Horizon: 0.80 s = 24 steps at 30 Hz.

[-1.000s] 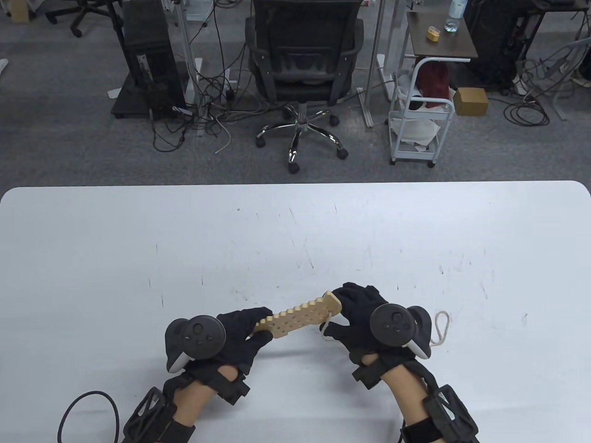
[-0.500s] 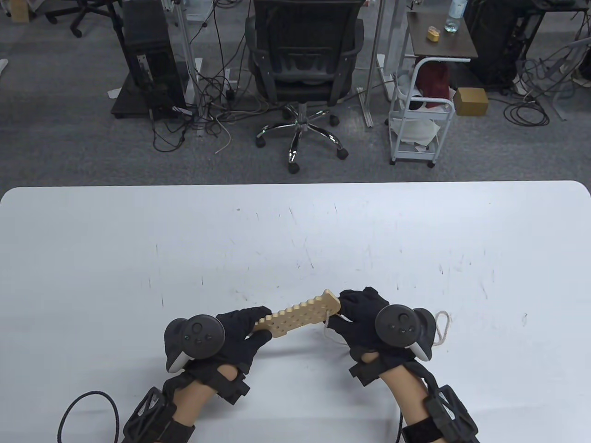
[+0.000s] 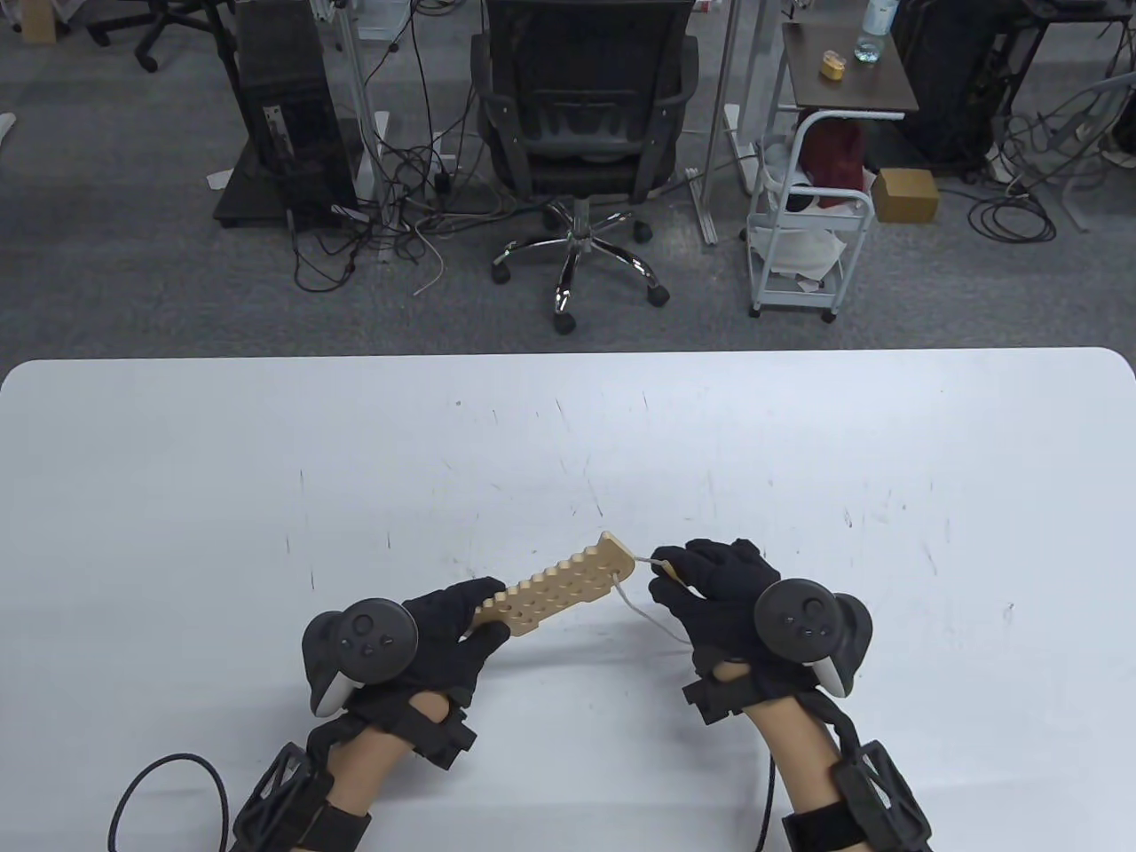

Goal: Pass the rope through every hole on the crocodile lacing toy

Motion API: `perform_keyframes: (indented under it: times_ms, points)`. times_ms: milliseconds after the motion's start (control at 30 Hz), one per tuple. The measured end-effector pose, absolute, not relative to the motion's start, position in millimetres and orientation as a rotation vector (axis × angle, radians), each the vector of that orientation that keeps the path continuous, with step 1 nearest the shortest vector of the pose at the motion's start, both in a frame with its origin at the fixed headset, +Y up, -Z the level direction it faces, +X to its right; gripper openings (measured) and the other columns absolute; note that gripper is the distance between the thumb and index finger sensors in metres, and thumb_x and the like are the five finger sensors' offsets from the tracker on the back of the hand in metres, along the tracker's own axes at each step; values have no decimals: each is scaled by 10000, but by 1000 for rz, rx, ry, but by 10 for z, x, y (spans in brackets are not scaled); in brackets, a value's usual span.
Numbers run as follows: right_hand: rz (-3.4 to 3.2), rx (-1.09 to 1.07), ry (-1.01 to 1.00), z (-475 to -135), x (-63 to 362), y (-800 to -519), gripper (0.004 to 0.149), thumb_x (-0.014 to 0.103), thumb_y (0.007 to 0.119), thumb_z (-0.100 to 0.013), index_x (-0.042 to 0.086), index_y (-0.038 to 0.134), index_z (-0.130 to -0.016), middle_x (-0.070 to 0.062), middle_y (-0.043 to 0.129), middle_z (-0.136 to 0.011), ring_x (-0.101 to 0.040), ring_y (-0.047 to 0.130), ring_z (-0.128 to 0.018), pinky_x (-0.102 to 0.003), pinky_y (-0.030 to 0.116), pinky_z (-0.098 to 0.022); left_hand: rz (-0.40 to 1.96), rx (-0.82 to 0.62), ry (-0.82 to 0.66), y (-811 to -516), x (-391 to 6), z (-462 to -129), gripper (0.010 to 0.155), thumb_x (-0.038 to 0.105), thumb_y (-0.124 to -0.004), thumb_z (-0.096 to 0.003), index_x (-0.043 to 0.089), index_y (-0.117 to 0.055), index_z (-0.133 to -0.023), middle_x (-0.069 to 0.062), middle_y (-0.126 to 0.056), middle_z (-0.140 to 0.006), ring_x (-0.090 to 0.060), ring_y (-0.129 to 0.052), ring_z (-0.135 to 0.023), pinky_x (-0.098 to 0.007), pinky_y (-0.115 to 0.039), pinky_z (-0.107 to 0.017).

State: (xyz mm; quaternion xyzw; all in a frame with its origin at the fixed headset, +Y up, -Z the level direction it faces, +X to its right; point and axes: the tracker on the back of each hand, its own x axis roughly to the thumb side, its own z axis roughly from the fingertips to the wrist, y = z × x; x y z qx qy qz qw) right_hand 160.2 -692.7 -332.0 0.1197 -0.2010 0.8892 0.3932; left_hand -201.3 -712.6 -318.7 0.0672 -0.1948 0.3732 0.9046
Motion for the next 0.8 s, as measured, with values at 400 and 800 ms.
perform_keyframes:
  times_ms: [400,800]
  points:
    - [2217,217,-562,-3341,1792,-6885,405,387,915,-393,257,923,-776,-28,992,-695,-346,858,-796,-645,534,-662,815,139,-321,-7171,-2155,-3261,546,375,-872,-367,298,-723,-887,45,-930,-777,-243,-1007,-616,-488,-754,-618]
    - [2171,140,-608,-3347,1981,-6832,402,385,910,-399,255,922,-779,-30,991,-697,-348,858,-796,-646,533,-662,844,138,-250,-7218,-2298,-3334,545,376,-870,-368,299,-723,-887,46,-930,-777,-242,-1006,-616,-487,-754,-618]
